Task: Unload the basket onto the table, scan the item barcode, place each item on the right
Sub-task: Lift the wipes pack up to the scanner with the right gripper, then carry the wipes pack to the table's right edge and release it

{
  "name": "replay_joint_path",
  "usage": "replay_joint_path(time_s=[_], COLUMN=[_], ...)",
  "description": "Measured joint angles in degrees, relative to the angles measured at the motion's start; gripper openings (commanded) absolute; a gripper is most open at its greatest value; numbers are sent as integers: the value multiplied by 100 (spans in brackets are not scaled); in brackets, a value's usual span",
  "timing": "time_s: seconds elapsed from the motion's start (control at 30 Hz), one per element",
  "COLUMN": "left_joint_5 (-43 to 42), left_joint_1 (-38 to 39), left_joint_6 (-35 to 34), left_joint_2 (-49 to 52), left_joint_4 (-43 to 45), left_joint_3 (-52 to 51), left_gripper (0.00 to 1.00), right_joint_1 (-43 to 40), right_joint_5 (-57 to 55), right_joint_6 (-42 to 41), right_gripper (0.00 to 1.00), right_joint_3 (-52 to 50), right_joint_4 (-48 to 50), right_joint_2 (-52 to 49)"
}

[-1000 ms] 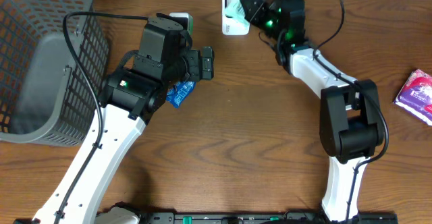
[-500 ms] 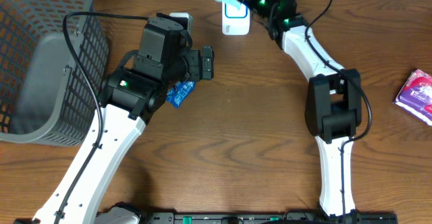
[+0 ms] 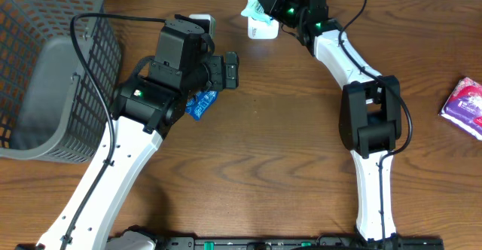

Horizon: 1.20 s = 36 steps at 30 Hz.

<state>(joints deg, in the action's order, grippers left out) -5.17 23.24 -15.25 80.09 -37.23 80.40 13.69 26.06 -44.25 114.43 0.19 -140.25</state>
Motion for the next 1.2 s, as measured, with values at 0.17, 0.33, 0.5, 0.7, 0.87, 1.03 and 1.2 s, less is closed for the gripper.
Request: replay_joint_path(time_s=[0.17, 0.33, 0.5, 0.7, 0.87, 1.03, 1.2], left_joint_5=[0, 0, 0, 0, 0, 0, 0], left_joint_1=[0, 0, 0, 0, 0, 0, 0], left_joint_6=[0, 0, 0, 0, -2, 0, -2], left_joint_2=[0, 0, 0, 0, 0, 0, 0], left_joint_4=[0, 0, 0, 0, 0, 0, 0], left_joint_3=[0, 2, 0, 0, 0, 0, 0], left_gripper=[98, 98, 98, 98, 98, 98, 98], right_joint_1=[-136, -479, -1150, -2452, -3386, -3974, -4291], right_joint_5=[22, -468, -1434, -2026, -2197, -2083, -1961], right_joint_6=[444, 1019, 1613, 2444, 3169, 3768, 3982], right_gripper=[1, 1, 1, 1, 1, 1, 1], right_joint_3=[26, 26, 28, 199, 201, 186, 186], right_joint_4=[-269, -1493, -2922, -4168, -4839, -4887, -4629], right_joint_2=[17, 354, 1163, 1915, 1840, 1641, 1456])
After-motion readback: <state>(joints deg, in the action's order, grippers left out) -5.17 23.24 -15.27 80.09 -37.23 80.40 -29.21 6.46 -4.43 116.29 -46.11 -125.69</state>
